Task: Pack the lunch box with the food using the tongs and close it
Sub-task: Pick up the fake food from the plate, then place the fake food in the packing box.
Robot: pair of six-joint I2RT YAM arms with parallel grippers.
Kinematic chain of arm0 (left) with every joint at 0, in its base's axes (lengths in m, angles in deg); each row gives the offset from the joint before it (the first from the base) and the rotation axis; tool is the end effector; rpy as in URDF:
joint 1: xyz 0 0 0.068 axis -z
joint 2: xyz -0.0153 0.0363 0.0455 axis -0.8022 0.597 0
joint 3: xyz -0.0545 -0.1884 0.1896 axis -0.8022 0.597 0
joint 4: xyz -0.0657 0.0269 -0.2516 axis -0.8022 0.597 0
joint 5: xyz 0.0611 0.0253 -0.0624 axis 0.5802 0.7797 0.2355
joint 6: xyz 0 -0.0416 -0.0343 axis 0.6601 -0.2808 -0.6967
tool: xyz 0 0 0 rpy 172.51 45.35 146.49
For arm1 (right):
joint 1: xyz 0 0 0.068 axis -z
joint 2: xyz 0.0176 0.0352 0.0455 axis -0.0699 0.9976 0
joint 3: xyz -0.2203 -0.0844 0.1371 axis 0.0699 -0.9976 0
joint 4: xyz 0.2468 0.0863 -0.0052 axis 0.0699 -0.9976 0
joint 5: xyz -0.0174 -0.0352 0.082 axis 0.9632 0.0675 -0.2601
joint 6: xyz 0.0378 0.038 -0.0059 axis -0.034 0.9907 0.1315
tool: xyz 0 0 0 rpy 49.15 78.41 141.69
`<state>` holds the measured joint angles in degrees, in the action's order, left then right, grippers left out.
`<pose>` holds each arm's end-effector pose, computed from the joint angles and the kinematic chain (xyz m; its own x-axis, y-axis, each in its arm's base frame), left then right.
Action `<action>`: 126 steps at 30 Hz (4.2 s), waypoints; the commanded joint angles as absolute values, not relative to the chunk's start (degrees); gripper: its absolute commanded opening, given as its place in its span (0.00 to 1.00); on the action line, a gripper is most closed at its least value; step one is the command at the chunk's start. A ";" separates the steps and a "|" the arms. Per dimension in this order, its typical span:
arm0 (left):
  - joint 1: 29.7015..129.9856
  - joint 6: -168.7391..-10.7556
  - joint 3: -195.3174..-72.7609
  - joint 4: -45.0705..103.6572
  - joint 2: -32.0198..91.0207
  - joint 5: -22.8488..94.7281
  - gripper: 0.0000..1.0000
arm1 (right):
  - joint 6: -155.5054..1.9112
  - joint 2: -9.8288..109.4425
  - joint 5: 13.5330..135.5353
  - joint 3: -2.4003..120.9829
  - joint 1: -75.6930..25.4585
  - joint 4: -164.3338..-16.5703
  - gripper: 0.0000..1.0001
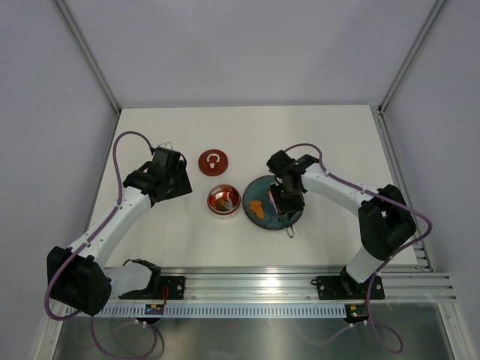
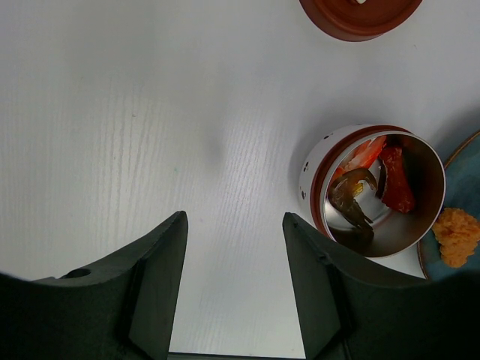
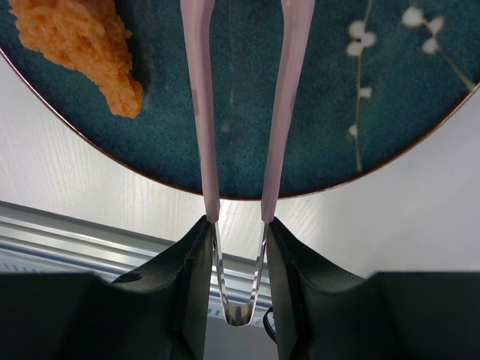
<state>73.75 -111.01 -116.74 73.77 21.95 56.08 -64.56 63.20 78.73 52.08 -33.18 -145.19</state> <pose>0.2224 -0.0749 0.2719 -0.7735 -0.2785 -0.5693 -0.2237 0.9604 -0.1660 0.2404 0.1852 0.2147 -0.9438 -0.3072 -0.1222 -0.3200 0.9416 0.1049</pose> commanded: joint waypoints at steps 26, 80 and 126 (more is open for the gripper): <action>73.56 -110.86 -117.50 71.39 22.21 55.45 0.57 | -67.00 70.68 78.04 56.69 -31.32 -142.06 0.43; 73.56 -110.60 -118.38 70.77 23.09 54.75 0.57 | -66.74 65.59 79.01 61.00 -29.48 -148.04 0.19; 73.65 -111.83 -116.89 71.30 20.63 56.24 0.58 | -64.80 82.19 74.53 80.95 -49.34 -149.62 0.22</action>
<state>73.75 -111.23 -116.72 73.20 21.99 55.34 -64.32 81.87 76.42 78.26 -48.61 -150.48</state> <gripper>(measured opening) 0.573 0.399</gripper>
